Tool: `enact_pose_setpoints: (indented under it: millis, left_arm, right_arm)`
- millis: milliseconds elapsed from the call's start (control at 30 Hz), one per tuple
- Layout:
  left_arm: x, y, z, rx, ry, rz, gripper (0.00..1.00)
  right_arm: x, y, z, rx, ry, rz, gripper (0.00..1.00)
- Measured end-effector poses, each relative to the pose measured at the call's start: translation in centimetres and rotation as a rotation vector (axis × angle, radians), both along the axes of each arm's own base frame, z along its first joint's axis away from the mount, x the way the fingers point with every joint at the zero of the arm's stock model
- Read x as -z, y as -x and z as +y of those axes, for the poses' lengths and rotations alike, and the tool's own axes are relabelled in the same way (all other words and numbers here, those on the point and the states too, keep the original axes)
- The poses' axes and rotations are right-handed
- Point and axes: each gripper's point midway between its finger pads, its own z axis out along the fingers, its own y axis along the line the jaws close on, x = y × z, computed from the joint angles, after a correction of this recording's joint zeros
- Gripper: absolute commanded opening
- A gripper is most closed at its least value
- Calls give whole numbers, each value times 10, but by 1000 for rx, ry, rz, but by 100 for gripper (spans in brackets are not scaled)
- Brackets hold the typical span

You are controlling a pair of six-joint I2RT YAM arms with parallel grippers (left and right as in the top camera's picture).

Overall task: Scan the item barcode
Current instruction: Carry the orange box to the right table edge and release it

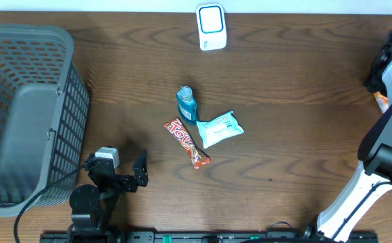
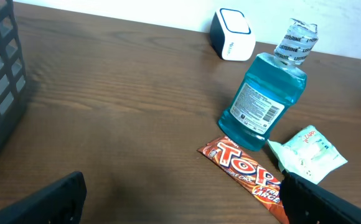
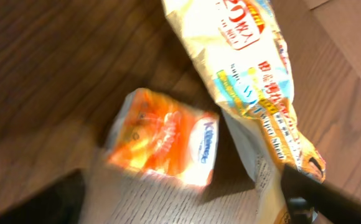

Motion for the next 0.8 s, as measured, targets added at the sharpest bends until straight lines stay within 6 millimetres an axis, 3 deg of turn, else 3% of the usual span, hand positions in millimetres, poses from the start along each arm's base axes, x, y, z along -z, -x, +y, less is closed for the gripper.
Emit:
enact_pose_setpoints:
  millis: [133,233,300,433,567,667,800]
  left_arm:
    - [0,0,0,0,0,0,98]
    - [0,0,0,0,0,0,98]
    - [0,0,0,0,0,0,99]
    - [0,0,0,0,0,0,98]
    - [0,0,0,0,0,0,98]
    - [0,0,0,0,0,0,98]
    - [0,0,0,0,0,0,98]
  right_arm:
    - [-5,-8,12,-33,-46,-32,99]
    - [-21,-16,31,-80,-117,-93,99]
    - [-42,-24,51,-131,-188,-160,99]
    - [-102,-39,95,-239,-314,-349,99]
    - [-154,-38,142,-317,-440,-477,99]
    - [-165,-34,170,-358,-528,-496,99]
    - [-156,-24,208,-393,-644,-432,99]
